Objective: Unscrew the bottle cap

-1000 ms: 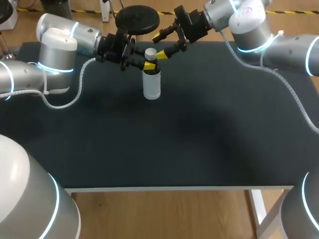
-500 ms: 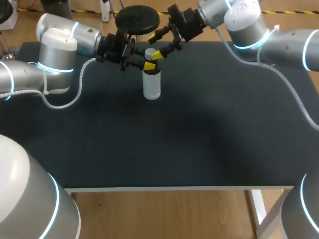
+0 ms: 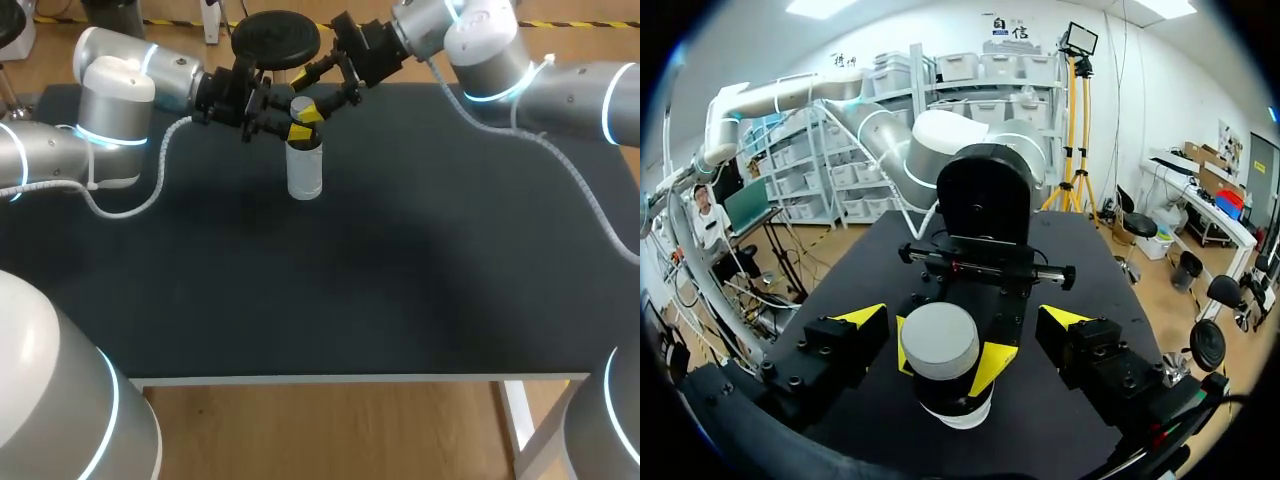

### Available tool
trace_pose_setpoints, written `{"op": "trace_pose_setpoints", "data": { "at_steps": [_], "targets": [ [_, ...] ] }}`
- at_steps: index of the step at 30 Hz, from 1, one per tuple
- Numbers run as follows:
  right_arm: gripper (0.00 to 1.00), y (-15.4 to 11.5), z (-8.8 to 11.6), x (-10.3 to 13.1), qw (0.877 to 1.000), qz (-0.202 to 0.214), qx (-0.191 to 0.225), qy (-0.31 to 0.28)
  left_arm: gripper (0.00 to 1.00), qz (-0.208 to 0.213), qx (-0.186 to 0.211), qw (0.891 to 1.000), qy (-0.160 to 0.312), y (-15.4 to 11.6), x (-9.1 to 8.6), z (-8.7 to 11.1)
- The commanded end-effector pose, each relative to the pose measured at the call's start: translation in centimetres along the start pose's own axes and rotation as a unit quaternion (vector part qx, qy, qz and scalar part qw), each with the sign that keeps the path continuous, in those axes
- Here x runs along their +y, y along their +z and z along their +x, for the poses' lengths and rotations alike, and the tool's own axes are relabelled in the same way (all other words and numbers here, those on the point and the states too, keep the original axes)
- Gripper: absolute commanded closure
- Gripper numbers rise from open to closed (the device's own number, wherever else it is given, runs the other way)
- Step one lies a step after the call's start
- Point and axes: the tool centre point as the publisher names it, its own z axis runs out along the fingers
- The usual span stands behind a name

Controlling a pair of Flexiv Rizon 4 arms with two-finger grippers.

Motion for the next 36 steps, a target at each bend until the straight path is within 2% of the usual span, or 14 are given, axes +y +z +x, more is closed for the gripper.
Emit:
{"op": "trace_pose_setpoints", "data": {
  "at_steps": [1, 8, 9, 12, 14, 15, 17, 18, 20, 23, 26, 27, 32, 36],
  "targets": [
    [0.0, 0.08, -0.06, -0.11, 1.0, -0.001, 0.0, 0.0, 1.0, 0.0, 0.003, 1.0, 0.0, -0.08, 0.06, -0.2],
    [0.0, 0.16, 0.04, -0.1, 1.0, -0.004, -0.004, 0.002, 1.0, 0.0, 0.003, 1.0, 0.0, -0.08, 0.06, -0.2],
    [0.02, 0.17, 0.06, -0.07, 1.0, -0.004, -0.004, 0.001, 1.0, 0.0, 0.003, 1.0, 0.0, -0.08, 0.06, -0.2],
    [0.0, 0.12, 0.11, -0.06, 1.0, -0.005, -0.005, 0.0, 1.0, 0.0, 0.003, 1.0, 0.0, -0.08, 0.06, -0.2],
    [0.11, 0.1, 0.15, -0.06, 1.0, -0.005, -0.006, 0.0, 1.0, 0.0, 0.003, 1.0, 0.0, -0.08, 0.06, -0.2],
    [0.22, 0.09, 0.18, -0.06, 1.0, -0.006, -0.006, 0.0, 1.0, 0.0, 0.003, 1.0, 0.0, -0.08, 0.06, -0.2],
    [0.35, 0.1, 0.22, -0.04, 1.0, -0.006, -0.005, -0.001, 1.0, 0.0, 0.003, 1.0, 0.0, -0.08, 0.06, -0.2],
    [0.45, 0.11, 0.22, -0.04, 1.0, -0.006, -0.005, -0.002, 1.0, 0.0, 0.003, 1.0, 0.0, -0.08, 0.06, -0.2],
    [0.54, 0.11, 0.23, -0.03, 1.0, -0.006, -0.004, -0.002, 1.0, 0.0, 0.003, 1.0, 0.0, -0.08, 0.06, -0.2],
    [0.79, 0.12, 0.24, -0.03, 1.0, -0.005, -0.003, -0.002, 1.0, 0.0, 0.003, 1.0, 0.0, -0.08, 0.06, -0.2],
    [0.97, 0.15, 0.24, -0.06, 1.0, -0.004, -0.002, -0.001, 1.0, 0.0, 0.003, 1.0, 0.0, -0.08, 0.06, -0.2],
    [1.0, 0.17, 0.22, -0.07, 1.0, -0.003, -0.001, -0.001, 1.0, 0.0, 0.003, 1.0, 0.0, -0.08, 0.06, -0.2],
    [1.0, 0.21, 0.11, -0.13, 1.0, -0.007, 0.019, -0.006, 1.0, 0.0, 0.003, 1.0, 0.0, -0.08, 0.06, -0.2],
    [1.0, 0.17, -0.06, 0.04, 0.998, -0.012, 0.058, -0.023, 1.0, 0.0, 0.003, 1.0, 0.0, -0.08, 0.06, -0.2]
  ]
}}
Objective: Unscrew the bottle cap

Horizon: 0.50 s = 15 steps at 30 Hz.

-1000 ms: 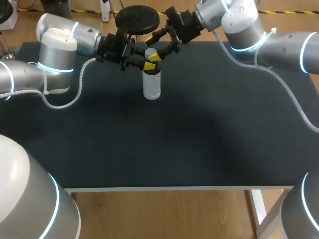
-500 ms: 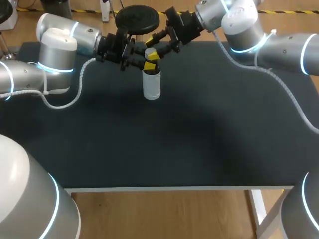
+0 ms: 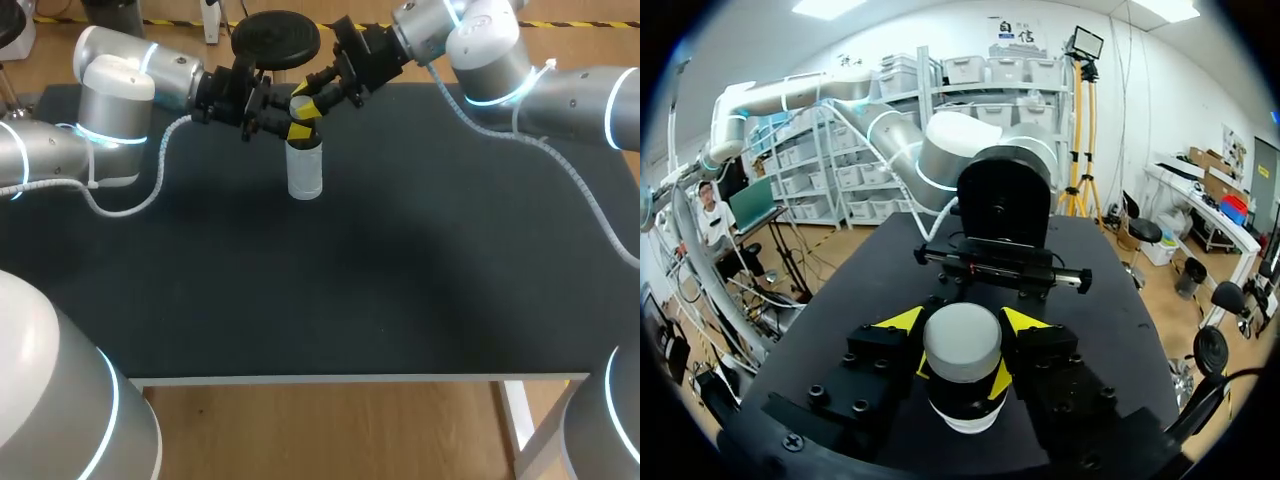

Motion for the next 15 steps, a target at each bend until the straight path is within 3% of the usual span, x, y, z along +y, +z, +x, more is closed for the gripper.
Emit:
{"op": "trace_pose_setpoints", "data": {
  "at_steps": [1, 6, 15],
  "targets": [
    [1.0, -0.1, -1.3, 0.0, 0.998, -0.007, 0.058, -0.018, 1.0, 0.0, 0.001, 1.0, 0.0, 0.0, 0.1, -0.1],
    [1.0, 0.4, -1.5, 0.4, 0.989, 0.006, 0.14, -0.052, 1.0, 0.0, 0.001, 1.0, 0.0, 0.0, 0.1, -0.1],
    [1.0, 1.5, -2.1, 0.8, 0.967, 0.024, 0.237, -0.088, 1.0, 0.0, 0.001, 1.0, 0.0, 0.0, 0.1, -0.1]
  ]
}}
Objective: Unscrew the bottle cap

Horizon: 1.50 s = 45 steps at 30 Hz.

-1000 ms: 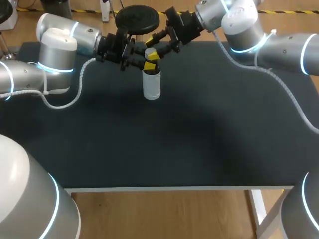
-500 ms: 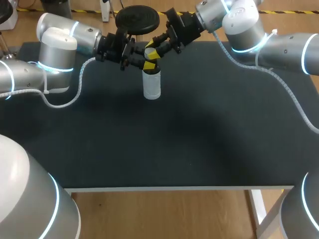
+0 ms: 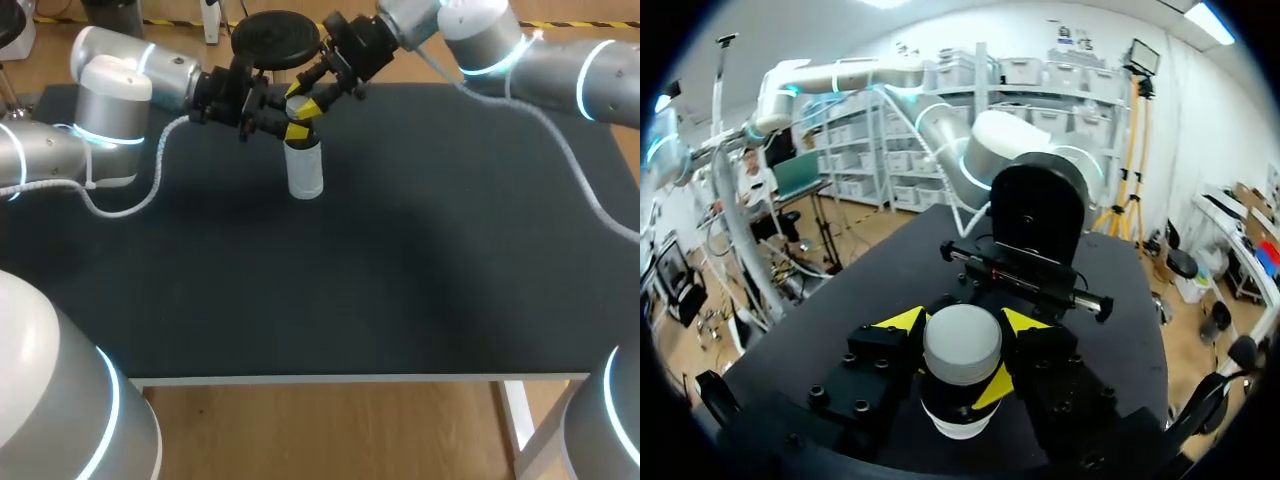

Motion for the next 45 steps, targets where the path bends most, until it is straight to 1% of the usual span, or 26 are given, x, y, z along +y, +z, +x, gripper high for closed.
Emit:
{"op": "trace_pose_setpoints", "data": {
  "at_steps": [1, 3, 11, 12, 15, 20, 25, 30, 34, 38, 39, 40, 44, 45],
  "targets": [
    [1.0, 0.5, -2.0, 0.0, 0.99, -0.001, 0.14, -0.01, 1.0, 0.0, 0.003, 1.0, 0.0, 0.5, 0.0, -0.1],
    [1.0, 0.6, -2.1, 0.1, 0.987, -0.002, 0.161, -0.023, 1.0, 0.0, 0.003, 1.0, 0.0, 0.5, 0.0, -0.1],
    [1.0, 0.5, -1.6, 0.3, 0.983, -0.018, 0.176, -0.051, 1.0, 0.0, 0.003, 1.0, 0.0, 0.5, 0.0, -0.1],
    [1.0, 0.4, -1.4, 0.3, 0.981, -0.019, 0.184, -0.059, 1.0, 0.0, 0.003, 1.0, 0.0, 0.5, 0.0, -0.1],
    [1.0, 0.3, -1.0, 0.2, 0.977, -0.015, 0.2, -0.072, 1.0, 0.0, 0.003, 1.0, 0.0, 0.5, 0.0, -0.1],
    [1.0, -0.2, -0.6, 0.1, 0.972, -0.014, 0.214, -0.093, 1.0, 0.0, 0.003, 1.0, 0.0, 0.5, 0.0, -0.1],
    [1.0, -0.5, -0.4, -0.1, 0.97, -0.016, 0.221, -0.102, 1.0, 0.0, 0.003, 1.0, 0.0, 0.5, 0.0, -0.1],
    [1.0, -0.7, -0.3, -0.3, 0.963, -0.016, 0.242, -0.114, 1.0, 0.0, 0.003, 1.0, 0.0, 0.5, 0.0, -0.1],
    [1.0, -0.9, -0.4, -0.5, 0.958, -0.009, 0.262, -0.114, 1.0, 0.0, 0.003, 1.0, 0.0, 0.5, 0.0, -0.1],
    [1.0, -0.9, -0.4, -0.6, 0.957, 0.001, 0.268, -0.11, 1.0, 0.0, 0.003, 1.0, 0.0, 0.5, 0.0, -0.1],
    [0.51, -0.9, -0.4, -0.6, 0.958, 0.004, 0.266, -0.108, 1.0, 0.0, 0.003, 1.0, 0.0, 0.5, 0.0, -0.1],
    [0.0, -0.9, -0.4, -0.6, 0.959, 0.005, 0.262, -0.107, 1.0, 0.0, 0.003, 1.0, 0.0, 0.5, 0.0, -0.1],
    [0.0, -1.0, -0.1, -0.4, 0.97, 0.002, 0.226, -0.09, 1.0, 0.0, 0.003, 1.0, 0.0, 0.5, 0.0, -0.1],
    [0.0, -1.0, 0.1, -0.4, 0.972, 0.006, 0.219, -0.084, 1.0, 0.0, 0.003, 1.0, 0.0, 0.5, 0.0, -0.1]
  ]
}}
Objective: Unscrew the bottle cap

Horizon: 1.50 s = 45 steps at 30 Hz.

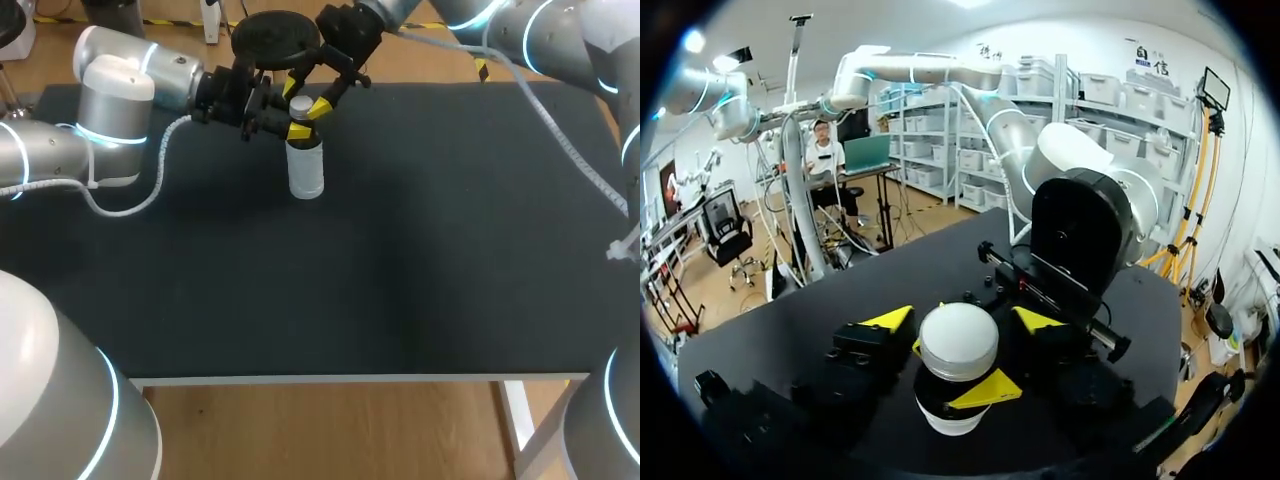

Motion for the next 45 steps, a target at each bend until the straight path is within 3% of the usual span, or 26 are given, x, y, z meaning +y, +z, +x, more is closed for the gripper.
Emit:
{"op": "trace_pose_setpoints", "data": {
  "at_steps": [1, 6, 11, 14, 34, 40, 45],
  "targets": [
    [0.0, -0.2, -0.1, 0.2, 0.997, 0.009, 0.081, 0.018, 1.0, 0.0, 0.001, 1.0, 0.0, 0.0, 0.1, 0.0],
    [0.0, 0.4, 0.3, 0.8, 0.997, 0.03, 0.032, 0.056, 1.0, 0.0, 0.001, 1.0, 0.0, 0.0, 0.1, 0.0],
    [0.0, 0.9, 0.7, 1.3, 0.99, 0.074, -0.048, 0.108, 1.0, 0.0, 0.001, 1.0, 0.0, 0.0, 0.1, 0.0],
    [0.0, 1.1, 0.8, 1.5, 0.986, 0.087, -0.071, 0.12, 1.0, 0.0, 0.001, 1.0, 0.0, 0.0, 0.1, 0.0],
    [0.0, -0.2, 2.9, 1.7, 0.961, 0.099, -0.222, 0.131, 1.0, 0.0, 0.001, 1.0, 0.0, 0.0, 0.1, 0.0],
    [0.0, -0.4, 3.0, 2.0, 0.943, 0.11, -0.278, 0.144, 1.0, 0.0, 0.001, 1.0, 0.0, 0.0, 0.1, 0.0],
    [0.0, -0.2, 2.6, 2.1, 0.933, 0.114, -0.302, 0.158, 1.0, 0.0, 0.001, 1.0, 0.0, 0.0, 0.1, 0.0]
  ]
}}
